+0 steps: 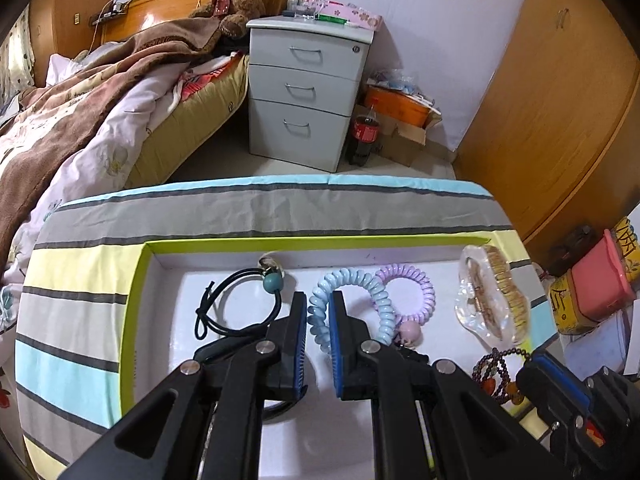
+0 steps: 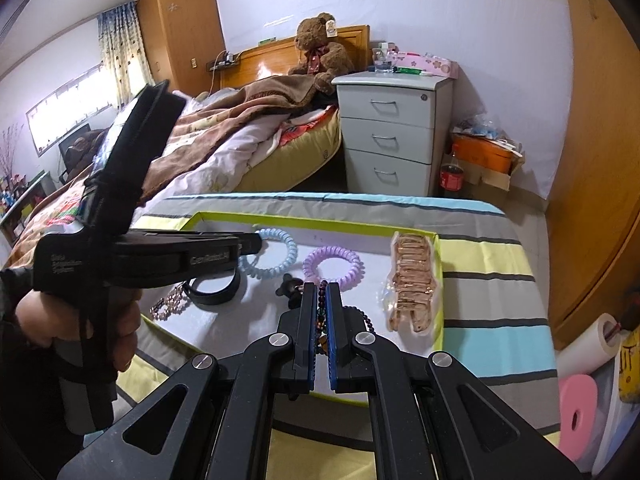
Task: Organize jewelry
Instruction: 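Carry the blue hair tie and beaded bracelet with both grippers over the lid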
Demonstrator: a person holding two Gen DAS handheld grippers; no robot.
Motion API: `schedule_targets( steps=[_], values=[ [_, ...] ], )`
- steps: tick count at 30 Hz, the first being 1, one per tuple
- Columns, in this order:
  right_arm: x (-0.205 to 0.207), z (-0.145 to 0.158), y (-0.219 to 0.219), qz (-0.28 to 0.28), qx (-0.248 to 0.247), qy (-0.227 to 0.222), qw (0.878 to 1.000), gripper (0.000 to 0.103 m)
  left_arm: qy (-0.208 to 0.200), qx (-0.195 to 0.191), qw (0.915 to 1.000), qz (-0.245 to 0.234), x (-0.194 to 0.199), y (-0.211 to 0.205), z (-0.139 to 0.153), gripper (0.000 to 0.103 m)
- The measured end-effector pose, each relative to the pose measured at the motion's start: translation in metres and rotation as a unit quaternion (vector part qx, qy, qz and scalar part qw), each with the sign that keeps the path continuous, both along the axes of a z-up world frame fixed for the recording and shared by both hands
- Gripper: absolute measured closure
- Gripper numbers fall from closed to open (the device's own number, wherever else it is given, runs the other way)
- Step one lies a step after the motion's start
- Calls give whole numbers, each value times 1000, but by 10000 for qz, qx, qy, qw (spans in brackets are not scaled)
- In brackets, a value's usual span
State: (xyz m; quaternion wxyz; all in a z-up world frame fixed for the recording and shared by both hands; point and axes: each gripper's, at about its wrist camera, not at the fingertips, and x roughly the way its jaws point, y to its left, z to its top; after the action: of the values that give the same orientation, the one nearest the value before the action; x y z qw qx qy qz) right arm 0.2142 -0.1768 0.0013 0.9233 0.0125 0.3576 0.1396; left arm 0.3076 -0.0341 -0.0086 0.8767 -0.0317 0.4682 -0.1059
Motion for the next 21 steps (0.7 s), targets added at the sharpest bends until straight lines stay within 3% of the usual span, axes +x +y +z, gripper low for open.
schedule_targets(
  steps=[21],
  values=[
    [10, -26, -6, -123, -197, 409, 9989, 99, 229, 56, 9997, -18, 10, -8, -24, 91]
  ],
)
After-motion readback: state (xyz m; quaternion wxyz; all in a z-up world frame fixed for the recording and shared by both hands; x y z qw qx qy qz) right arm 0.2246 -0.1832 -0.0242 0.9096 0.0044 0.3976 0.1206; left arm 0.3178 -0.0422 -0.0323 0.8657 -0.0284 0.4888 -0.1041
